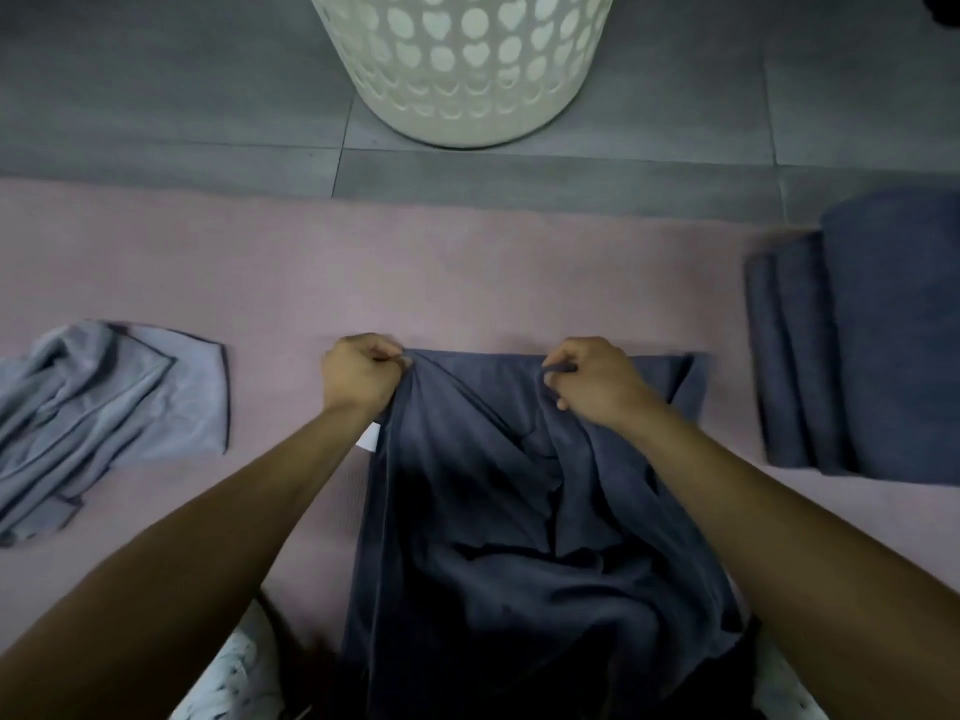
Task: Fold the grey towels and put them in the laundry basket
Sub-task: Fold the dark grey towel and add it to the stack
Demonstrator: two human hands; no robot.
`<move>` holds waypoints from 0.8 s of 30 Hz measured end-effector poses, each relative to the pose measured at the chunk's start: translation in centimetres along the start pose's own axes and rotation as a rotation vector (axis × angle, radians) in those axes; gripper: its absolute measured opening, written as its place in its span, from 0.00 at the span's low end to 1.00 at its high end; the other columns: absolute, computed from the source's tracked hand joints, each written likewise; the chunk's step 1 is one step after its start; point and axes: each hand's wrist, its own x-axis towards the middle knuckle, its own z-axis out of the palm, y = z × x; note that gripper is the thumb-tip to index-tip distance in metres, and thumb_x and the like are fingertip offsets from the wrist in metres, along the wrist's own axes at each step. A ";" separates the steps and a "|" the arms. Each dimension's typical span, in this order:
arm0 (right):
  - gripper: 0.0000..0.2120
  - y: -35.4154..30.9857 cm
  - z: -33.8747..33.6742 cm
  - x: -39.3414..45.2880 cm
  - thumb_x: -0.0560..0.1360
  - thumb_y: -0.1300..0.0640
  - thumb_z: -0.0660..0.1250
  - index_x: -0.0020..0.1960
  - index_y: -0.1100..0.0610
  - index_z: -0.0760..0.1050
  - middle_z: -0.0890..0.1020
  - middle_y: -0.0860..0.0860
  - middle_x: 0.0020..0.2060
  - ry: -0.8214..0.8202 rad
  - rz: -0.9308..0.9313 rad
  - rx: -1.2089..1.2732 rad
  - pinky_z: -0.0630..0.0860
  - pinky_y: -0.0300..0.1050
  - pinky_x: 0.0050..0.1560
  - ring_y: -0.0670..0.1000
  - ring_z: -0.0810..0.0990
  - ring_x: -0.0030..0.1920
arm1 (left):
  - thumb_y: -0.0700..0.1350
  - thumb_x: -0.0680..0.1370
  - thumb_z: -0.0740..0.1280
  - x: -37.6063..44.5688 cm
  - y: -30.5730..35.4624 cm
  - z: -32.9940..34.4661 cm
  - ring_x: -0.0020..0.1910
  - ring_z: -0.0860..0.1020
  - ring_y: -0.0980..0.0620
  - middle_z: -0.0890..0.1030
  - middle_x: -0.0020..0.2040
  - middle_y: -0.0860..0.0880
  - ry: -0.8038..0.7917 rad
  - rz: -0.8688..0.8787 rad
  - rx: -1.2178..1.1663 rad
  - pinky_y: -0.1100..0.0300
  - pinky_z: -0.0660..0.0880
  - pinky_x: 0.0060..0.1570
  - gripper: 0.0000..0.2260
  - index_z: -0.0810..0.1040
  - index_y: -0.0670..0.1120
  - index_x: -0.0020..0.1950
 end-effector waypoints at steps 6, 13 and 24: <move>0.07 0.9 0.8 -0.5 0.77 0.64 0.62 0.48 0.55 0.77 0.80 0.48 0.41 0.046 -0.045 0.040 0.73 0.34 0.38 0.49 0.80 0.42 | 0.36 0.72 0.72 -0.1 0.3 0.6 0.45 0.80 0.52 0.81 0.42 0.50 0.061 0.054 0.046 0.69 0.74 0.48 0.05 0.81 0.45 0.44; 0.08 2.5 -1.0 -1.1 0.77 0.62 0.59 0.45 0.56 0.76 0.80 0.51 0.38 0.095 -0.009 -0.069 0.68 0.32 0.29 0.46 0.77 0.36 | 0.43 0.75 0.66 -0.3 1.0 0.0 0.54 0.76 0.41 0.79 0.52 0.40 -0.025 0.161 0.448 0.53 0.76 0.52 0.07 0.80 0.40 0.48; 0.10 8.1 -4.3 -2.0 0.78 0.53 0.64 0.56 0.57 0.75 0.80 0.55 0.53 0.294 0.204 -0.234 0.73 0.42 0.44 0.55 0.79 0.50 | 0.44 0.81 0.59 -7.7 8.2 9.4 0.40 0.77 0.42 0.78 0.40 0.42 -0.330 0.502 0.349 0.51 0.74 0.38 0.04 0.69 0.43 0.50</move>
